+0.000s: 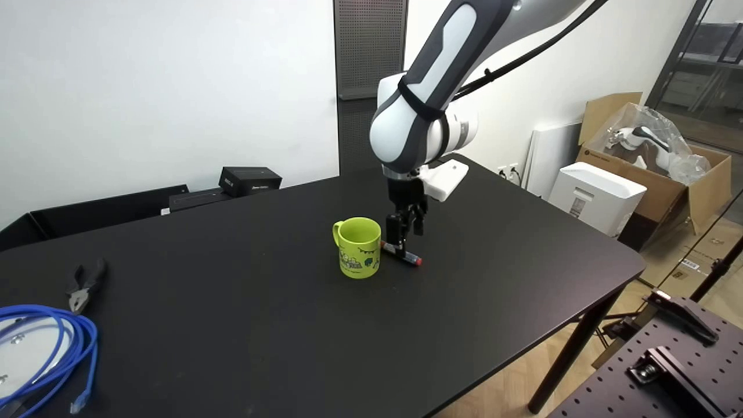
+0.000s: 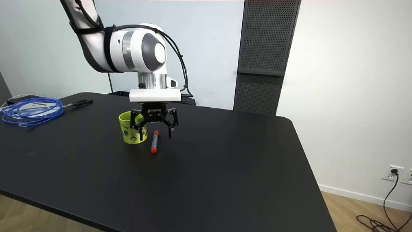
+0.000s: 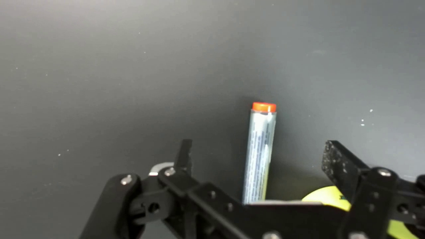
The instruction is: Put the marker into the mug
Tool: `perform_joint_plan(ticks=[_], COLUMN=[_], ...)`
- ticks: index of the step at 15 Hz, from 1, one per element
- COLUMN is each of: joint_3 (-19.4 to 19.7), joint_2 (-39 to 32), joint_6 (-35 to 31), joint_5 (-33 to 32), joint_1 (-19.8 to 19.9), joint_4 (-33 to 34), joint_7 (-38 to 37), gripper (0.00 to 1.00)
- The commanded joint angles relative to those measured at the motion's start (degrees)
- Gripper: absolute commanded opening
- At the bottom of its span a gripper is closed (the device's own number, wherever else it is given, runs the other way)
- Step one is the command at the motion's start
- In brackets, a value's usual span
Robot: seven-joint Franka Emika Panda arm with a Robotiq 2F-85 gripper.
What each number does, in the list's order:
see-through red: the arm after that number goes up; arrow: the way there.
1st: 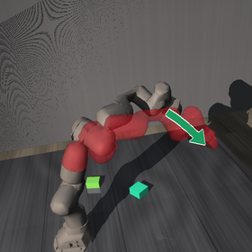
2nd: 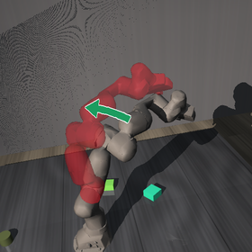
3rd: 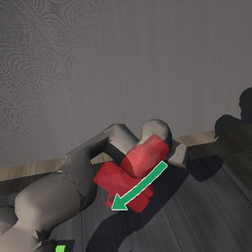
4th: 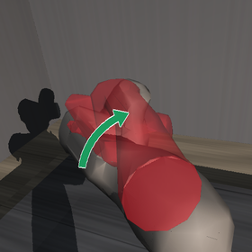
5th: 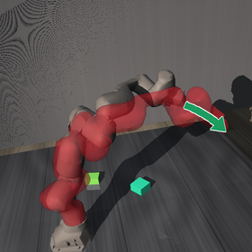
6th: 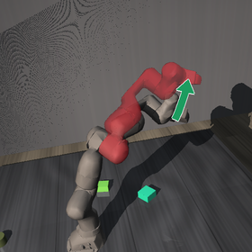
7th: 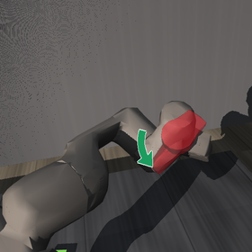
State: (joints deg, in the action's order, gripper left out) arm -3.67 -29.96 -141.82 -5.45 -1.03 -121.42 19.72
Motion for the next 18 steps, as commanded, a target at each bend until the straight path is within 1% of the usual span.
perform_joint_plan(ticks=[1,4,5,6,7,8,10,12,16,17,18], joint_3=[0.92,1.21,1.26,1.22,0.96,0.89,0.43,0.29,0.27,0.25,0.31], joint_2=[-2.62,-3.84,-4.05,-4.15,-4.16,-4.06,-3.69,-3.70,-3.43,-3.21,-2.72], joint_6=[0.83,0.39,-0.07,-0.29,-0.55,-0.64,-0.46,-0.41,-0.42,-0.42,-0.50], joint_5=[-2.44,-3.38,-3.69,-3.95,-3.71,-3.74,-3.50,-3.46,-3.28,-3.22,-3.19], joint_1=[-0.83,-1.18,-1.31,-1.39,-1.25,-1.35,-1.39,-1.53,-1.66,-1.60,-1.58], joint_4=[2.29,2.93,3.05,3.15,3.20,3.21,3.06,3.13,2.89,2.78,2.49], joint_7=[-2.85,-3.84,-4.17,-4.41,-4.35,-4.32,-3.84,-3.75,-3.72,-3.70,-3.85], gripper=[1.00,1.00,0.75,0.74,0.68,0.60,0.45,0.33,0.05,0.01,0.04])
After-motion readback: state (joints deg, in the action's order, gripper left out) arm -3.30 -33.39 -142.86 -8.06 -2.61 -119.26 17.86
